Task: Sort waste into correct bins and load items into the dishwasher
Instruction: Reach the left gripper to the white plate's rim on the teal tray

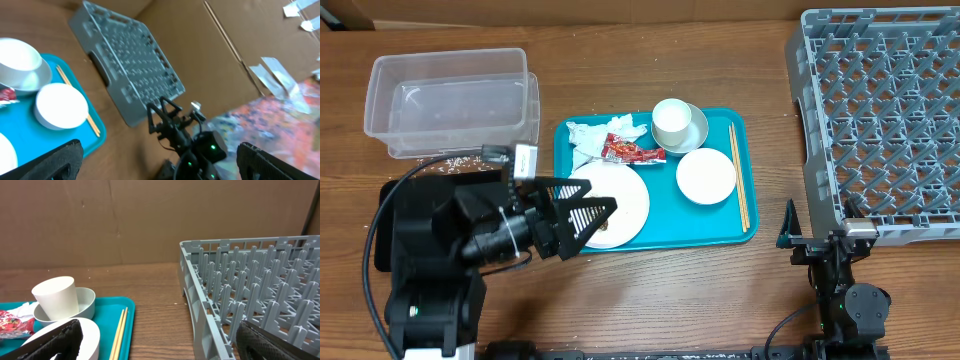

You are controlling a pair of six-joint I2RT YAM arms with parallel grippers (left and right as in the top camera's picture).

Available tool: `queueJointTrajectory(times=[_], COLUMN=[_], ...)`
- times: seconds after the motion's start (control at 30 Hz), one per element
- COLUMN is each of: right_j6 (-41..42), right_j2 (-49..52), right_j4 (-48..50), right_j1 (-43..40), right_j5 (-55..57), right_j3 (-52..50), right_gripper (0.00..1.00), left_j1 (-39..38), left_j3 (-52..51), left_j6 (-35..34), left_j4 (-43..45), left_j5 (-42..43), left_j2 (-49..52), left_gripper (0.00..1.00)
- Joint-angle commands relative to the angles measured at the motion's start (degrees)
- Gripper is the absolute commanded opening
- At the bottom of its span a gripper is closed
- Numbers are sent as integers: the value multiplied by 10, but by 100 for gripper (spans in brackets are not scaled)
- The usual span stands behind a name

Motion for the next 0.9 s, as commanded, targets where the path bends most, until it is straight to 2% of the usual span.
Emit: queueJointTrajectory(times=[0.0,0.1,0.23,0.27,0.33,0.43,0.47,0.6,0.87], right_j6=[0,0,0,0,0,0,0,0,0], right_j2=[-6,-6,-6,-6,-6,-6,-6,-6,-6], right_j4=[4,4,4,4,4,4,4,4,4], right_j1=[-2,-2,-2,-2,-2,-2,-2,-2,-2], right_j5=[-3,-3,-3,-3,-3,-3,-3,-3,-3], right_j3=[-6,-6,-6,-6,-6,-6,-6,-6,-6], right_gripper=[100,100,100,100,100,100,100,100,100], left_j1=[-20,-64,-175,-245,-324,-418,-448,-500,-508], left_j3=[18,38,103,142,190,245,254,255,255], left_j6=[-2,25,48,47,32,-3,-7,-8,-6], left_j4=[-20,-102,-250,-299,-348,-400,-401,-366,-324], left_j5=[21,-110,-391,-491,-593,-704,-725,-723,-725], left_j2=[2,3,23,45,79,132,150,196,325], left_gripper=[100,100,100,100,100,100,100,100,100])
